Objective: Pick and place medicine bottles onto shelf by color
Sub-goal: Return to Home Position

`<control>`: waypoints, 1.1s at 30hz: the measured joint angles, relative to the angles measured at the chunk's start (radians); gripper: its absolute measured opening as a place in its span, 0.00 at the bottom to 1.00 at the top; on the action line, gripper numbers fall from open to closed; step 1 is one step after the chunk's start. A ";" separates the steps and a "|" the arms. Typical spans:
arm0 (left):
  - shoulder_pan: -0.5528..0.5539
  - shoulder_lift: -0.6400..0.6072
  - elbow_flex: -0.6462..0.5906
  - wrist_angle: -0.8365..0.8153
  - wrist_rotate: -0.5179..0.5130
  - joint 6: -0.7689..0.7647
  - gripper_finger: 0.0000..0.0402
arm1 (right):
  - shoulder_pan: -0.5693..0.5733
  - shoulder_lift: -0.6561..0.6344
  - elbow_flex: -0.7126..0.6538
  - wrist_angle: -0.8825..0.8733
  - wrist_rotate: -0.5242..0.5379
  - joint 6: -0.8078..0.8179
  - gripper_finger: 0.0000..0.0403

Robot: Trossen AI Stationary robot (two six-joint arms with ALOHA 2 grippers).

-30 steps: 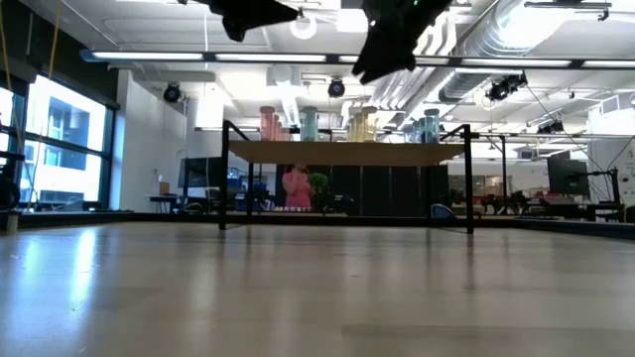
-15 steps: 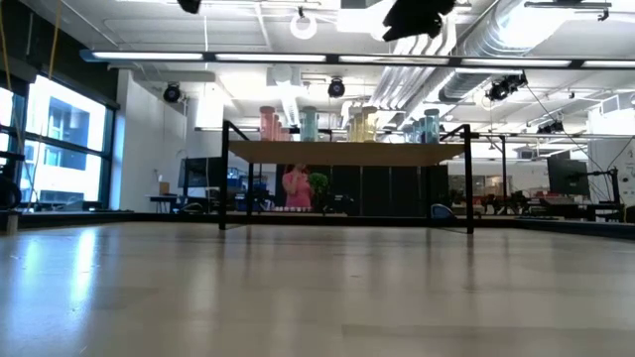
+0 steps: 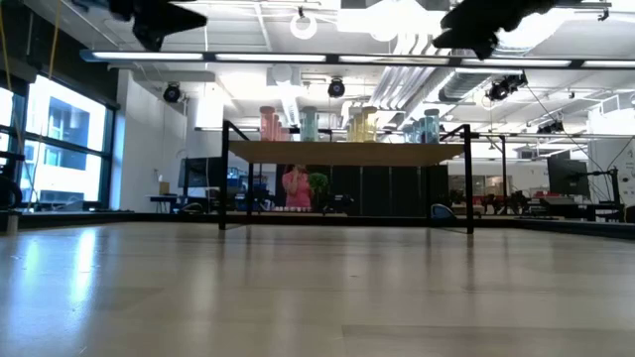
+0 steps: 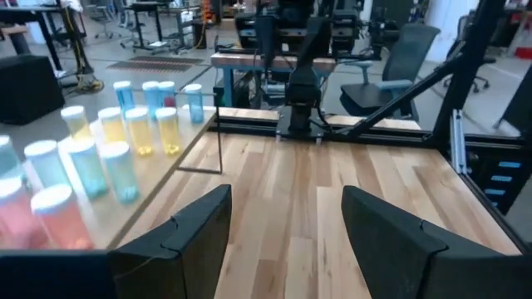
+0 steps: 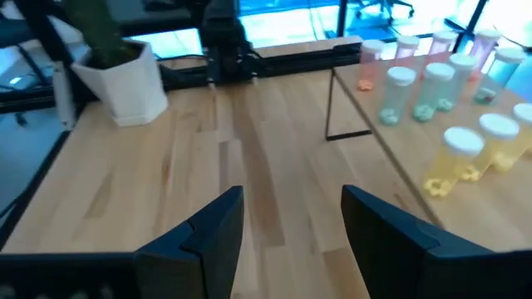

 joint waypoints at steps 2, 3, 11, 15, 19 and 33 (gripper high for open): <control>0.000 -0.043 -0.031 -0.001 -0.004 -0.013 0.55 | 0.018 -0.053 -0.055 0.025 0.000 0.000 0.48; 0.000 -0.064 -0.043 0.003 -0.013 -0.016 0.55 | 0.025 -0.078 -0.085 0.043 0.000 0.000 0.48; 0.011 -0.232 -0.135 -0.037 -0.076 -0.025 0.55 | 0.058 -0.253 -0.305 0.189 0.000 0.051 0.48; 0.010 -0.309 -0.209 -0.032 -0.066 -0.035 0.55 | 0.071 -0.320 -0.410 0.254 0.000 0.091 0.48; 0.010 -0.375 -0.283 -0.024 -0.066 -0.063 0.55 | 0.082 -0.373 -0.483 0.295 0.000 0.118 0.48; 0.010 -0.545 -0.486 0.049 -0.066 -0.095 0.55 | 0.095 -0.568 -0.678 0.405 0.003 0.120 0.48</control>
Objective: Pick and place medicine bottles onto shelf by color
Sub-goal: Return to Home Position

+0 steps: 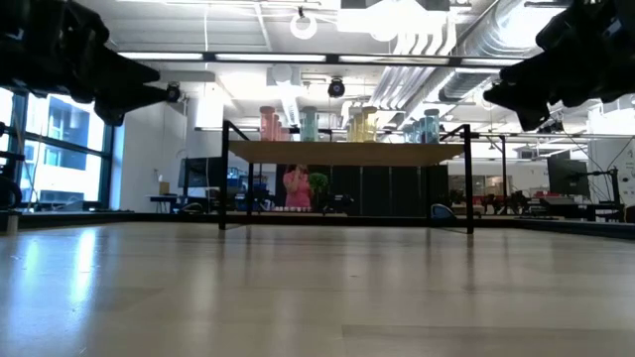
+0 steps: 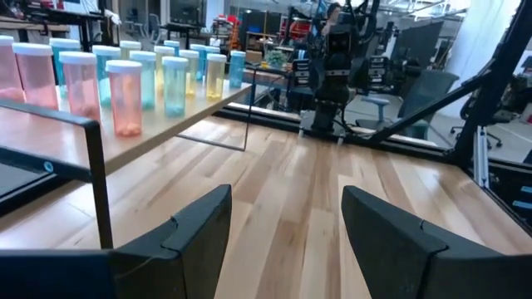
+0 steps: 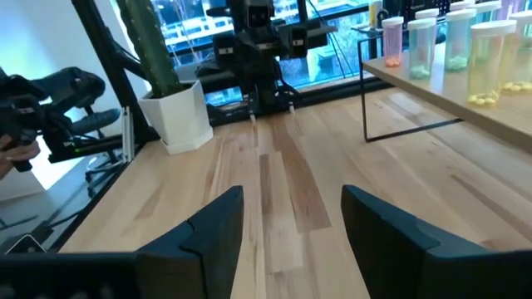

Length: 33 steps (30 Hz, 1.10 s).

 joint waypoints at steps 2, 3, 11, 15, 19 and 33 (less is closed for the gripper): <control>0.000 -0.014 -0.018 0.004 0.000 0.000 0.55 | 0.000 -0.025 -0.017 0.000 0.000 0.001 0.48; 0.000 -0.017 -0.026 0.005 0.000 0.000 0.55 | 0.000 -0.037 -0.024 0.000 0.000 0.005 0.48; 0.000 -0.023 -0.026 0.024 0.016 0.036 0.55 | 0.000 -0.090 -0.066 -0.013 0.003 0.018 0.48; 0.000 -0.023 -0.026 0.021 0.018 0.035 0.55 | 0.000 -0.096 -0.095 -0.001 0.003 0.018 0.48; 0.000 -0.023 -0.026 0.016 0.017 0.050 0.55 | 0.000 -0.094 -0.095 0.007 0.005 0.018 0.48; 0.000 -0.023 -0.026 0.017 0.018 0.027 0.55 | 0.000 -0.092 -0.095 -0.053 0.058 0.067 0.48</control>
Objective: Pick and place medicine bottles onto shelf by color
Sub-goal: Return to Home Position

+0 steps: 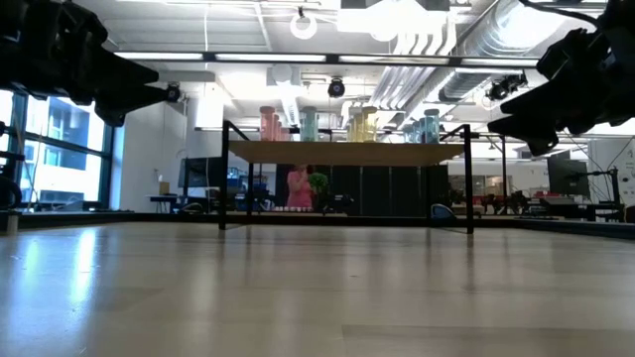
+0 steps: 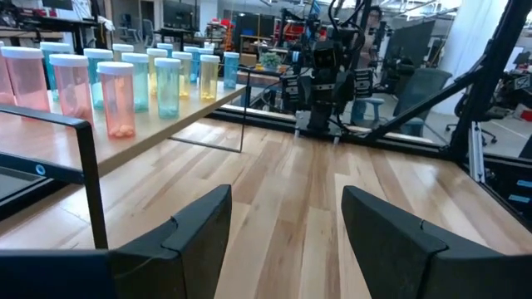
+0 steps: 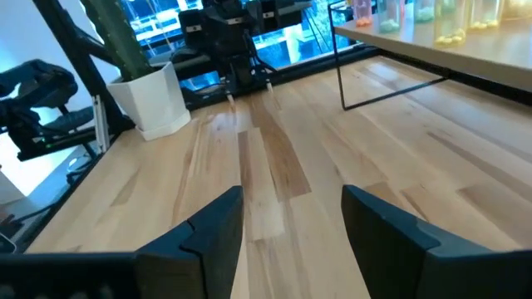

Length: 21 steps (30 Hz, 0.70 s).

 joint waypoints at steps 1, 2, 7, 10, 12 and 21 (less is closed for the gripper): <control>0.000 0.000 0.000 0.000 0.000 0.000 0.55 | 0.000 0.000 0.000 0.000 0.000 -0.009 0.48; 0.000 0.000 0.000 0.000 0.000 0.000 0.55 | 0.000 0.000 0.000 0.000 0.000 -0.015 0.48; 0.000 0.000 0.000 0.000 0.000 0.000 0.55 | 0.000 0.000 0.000 0.000 0.000 -0.006 0.48; 0.000 0.000 0.000 0.000 0.000 0.000 0.55 | 0.000 0.000 0.000 0.000 -0.001 -0.013 0.48; 0.000 0.000 0.000 0.000 0.000 0.000 0.55 | 0.000 0.000 0.000 0.000 -0.001 -0.014 0.48; 0.000 0.000 0.001 0.000 0.000 0.000 0.55 | 0.000 0.000 -0.001 0.000 -0.001 -0.015 0.48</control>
